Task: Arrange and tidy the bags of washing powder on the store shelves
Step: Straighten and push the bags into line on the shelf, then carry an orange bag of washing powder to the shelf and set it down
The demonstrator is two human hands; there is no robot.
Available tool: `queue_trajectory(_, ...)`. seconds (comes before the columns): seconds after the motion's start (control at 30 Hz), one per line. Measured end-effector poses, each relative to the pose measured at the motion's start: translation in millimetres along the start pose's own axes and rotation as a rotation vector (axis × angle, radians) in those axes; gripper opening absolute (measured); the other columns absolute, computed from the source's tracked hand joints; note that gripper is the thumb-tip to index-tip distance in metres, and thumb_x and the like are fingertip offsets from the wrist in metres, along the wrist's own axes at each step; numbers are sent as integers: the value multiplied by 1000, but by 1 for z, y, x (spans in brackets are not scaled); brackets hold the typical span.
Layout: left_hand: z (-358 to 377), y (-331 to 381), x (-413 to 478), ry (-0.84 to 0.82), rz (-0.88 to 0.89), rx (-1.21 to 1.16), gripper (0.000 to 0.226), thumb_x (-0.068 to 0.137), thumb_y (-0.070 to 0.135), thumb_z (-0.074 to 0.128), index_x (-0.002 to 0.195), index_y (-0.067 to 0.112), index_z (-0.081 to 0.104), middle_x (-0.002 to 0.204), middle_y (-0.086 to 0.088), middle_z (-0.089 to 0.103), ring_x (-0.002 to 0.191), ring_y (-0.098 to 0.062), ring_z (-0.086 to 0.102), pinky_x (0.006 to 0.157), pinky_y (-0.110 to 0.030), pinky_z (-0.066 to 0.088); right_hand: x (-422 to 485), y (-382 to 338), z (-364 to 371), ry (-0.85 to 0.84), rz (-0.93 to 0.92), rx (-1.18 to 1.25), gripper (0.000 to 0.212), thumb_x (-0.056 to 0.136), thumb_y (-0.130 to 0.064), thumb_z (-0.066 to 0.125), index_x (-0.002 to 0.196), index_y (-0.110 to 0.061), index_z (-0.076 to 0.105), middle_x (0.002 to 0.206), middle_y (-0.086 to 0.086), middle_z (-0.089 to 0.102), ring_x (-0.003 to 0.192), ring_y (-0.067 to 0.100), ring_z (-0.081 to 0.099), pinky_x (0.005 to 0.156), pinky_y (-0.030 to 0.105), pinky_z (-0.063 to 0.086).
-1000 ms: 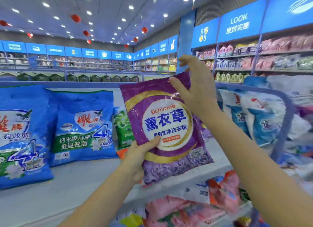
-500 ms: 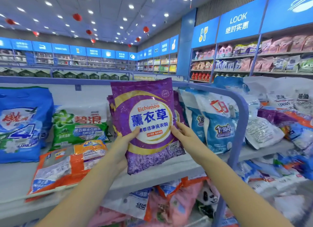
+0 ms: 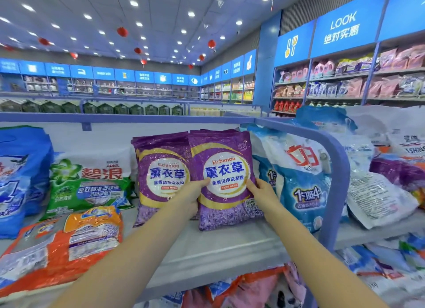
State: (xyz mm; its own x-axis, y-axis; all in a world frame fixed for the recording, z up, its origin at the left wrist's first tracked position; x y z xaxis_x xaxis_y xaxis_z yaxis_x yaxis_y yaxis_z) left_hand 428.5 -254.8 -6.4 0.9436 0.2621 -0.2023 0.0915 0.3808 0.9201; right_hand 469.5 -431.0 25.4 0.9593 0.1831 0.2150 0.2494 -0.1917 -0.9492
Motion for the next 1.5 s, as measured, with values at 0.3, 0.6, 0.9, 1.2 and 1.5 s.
queue_trajectory(0.3, 14, -22, 29, 58, 31, -94, 29, 89, -4, 50, 117, -3, 57, 92, -14, 66, 80, -26, 63, 69, -36, 53, 21, 5, -15, 255, -132, -282, 27, 100, -19, 42, 122, -5, 48, 117, 14, 60, 106, 30, 57, 80, 27, 39)
queue_trajectory(0.6, 9, -11, 21, 110, 150, 74, 24, 94, 7, 52, 117, 3, 52, 113, -11, 64, 100, -28, 62, 87, -42, 53, 1, -32, -21, 343, -372, -521, 37, 94, -14, 52, 130, -10, 45, 130, 8, 50, 121, 19, 43, 98, 26, 34)
queue_trajectory(0.9, -17, 38, -43, 92, 304, 431, 52, 91, 12, 59, 138, 11, 39, 131, -7, 50, 102, -17, 51, 82, -27, 42, -58, -70, 2, 196, -529, -437, 28, 90, -3, 56, 117, -6, 57, 116, 5, 57, 104, 10, 47, 89, 15, 32)
queue_trajectory(1.2, -134, 89, -169, 183, 571, 616, 15, 89, 4, 58, 90, 15, 68, 90, -1, 70, 86, -11, 64, 80, -27, 51, -134, -108, 101, -109, -710, -349, 14, 90, -7, 60, 100, -15, 66, 88, -18, 58, 83, -11, 52, 72, 7, 37)
queue_trajectory(1.5, -293, 109, -242, 461, 537, 639, 17, 91, 3, 56, 83, 14, 66, 79, -3, 72, 81, -18, 66, 79, -32, 51, -164, -111, 203, -431, -758, -492, 30, 91, -21, 61, 120, -20, 59, 113, -18, 52, 107, 0, 46, 96, 17, 36)
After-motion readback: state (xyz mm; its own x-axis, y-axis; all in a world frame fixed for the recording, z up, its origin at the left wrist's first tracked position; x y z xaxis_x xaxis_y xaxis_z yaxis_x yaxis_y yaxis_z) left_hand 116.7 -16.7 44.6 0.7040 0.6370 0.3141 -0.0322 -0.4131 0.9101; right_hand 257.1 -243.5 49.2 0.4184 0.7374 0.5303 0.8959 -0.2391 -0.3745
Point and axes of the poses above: each hand's wrist, its own x-axis towards the middle knuckle, its own z-axis out of the palm, y = z × x, the point moved 10 cm from there along x, towards the middle knuckle
